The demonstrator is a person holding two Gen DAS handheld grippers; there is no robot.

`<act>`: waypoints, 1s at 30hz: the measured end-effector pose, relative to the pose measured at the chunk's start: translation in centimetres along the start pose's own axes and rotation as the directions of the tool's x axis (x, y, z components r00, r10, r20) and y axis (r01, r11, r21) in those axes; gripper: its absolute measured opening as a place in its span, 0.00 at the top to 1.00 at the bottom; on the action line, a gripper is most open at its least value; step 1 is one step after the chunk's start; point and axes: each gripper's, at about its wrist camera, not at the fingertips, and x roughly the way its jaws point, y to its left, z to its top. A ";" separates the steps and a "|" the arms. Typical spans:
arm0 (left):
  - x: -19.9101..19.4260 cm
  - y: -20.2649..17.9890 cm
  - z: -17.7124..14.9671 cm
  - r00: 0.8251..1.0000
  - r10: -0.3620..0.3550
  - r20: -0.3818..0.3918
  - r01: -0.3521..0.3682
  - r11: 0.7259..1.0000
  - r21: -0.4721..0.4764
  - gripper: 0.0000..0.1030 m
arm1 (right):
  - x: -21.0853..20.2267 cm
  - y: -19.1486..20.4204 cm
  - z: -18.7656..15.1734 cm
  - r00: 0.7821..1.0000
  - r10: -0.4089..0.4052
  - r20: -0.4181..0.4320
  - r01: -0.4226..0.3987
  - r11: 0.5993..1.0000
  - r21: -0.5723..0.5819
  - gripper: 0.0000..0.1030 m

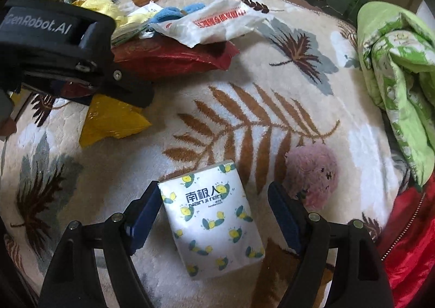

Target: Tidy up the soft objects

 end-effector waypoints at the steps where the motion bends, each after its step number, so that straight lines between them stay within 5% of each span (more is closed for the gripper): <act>1: 0.3 -0.5 -0.1 1.000 0.011 -0.003 -0.011 1.000 0.012 0.11 | 0.2 -0.2 0.0 1.000 0.003 -0.003 -0.003 1.000 0.006 0.23; 4: 0.4 -0.8 -1.1 0.999 0.032 -0.006 -0.032 0.995 0.095 0.11 | 0.5 -0.5 0.1 1.000 0.019 -0.008 -0.019 1.000 0.017 0.22; 10: -1.1 2.8 -1.7 0.996 0.030 -0.079 -0.022 0.994 0.103 0.11 | 0.0 -0.4 -0.2 0.999 0.051 0.013 -0.051 0.999 0.018 0.22; 19: -1.0 2.3 -0.9 0.999 0.037 -0.022 -0.037 0.999 -0.021 0.11 | -0.7 -0.6 -0.8 0.998 0.053 0.038 -0.055 0.997 0.055 0.22; 24: 0.4 0.3 0.7 0.993 0.117 0.006 -0.116 0.988 -0.101 0.06 | -0.2 -1.1 -0.6 0.997 0.071 0.037 -0.073 0.994 0.085 0.22; 30: 2.4 -2.4 -0.3 0.984 0.176 -0.005 -0.175 0.983 0.062 0.01 | 0.4 -1.7 -0.2 0.994 0.104 0.030 -0.107 0.990 0.092 0.22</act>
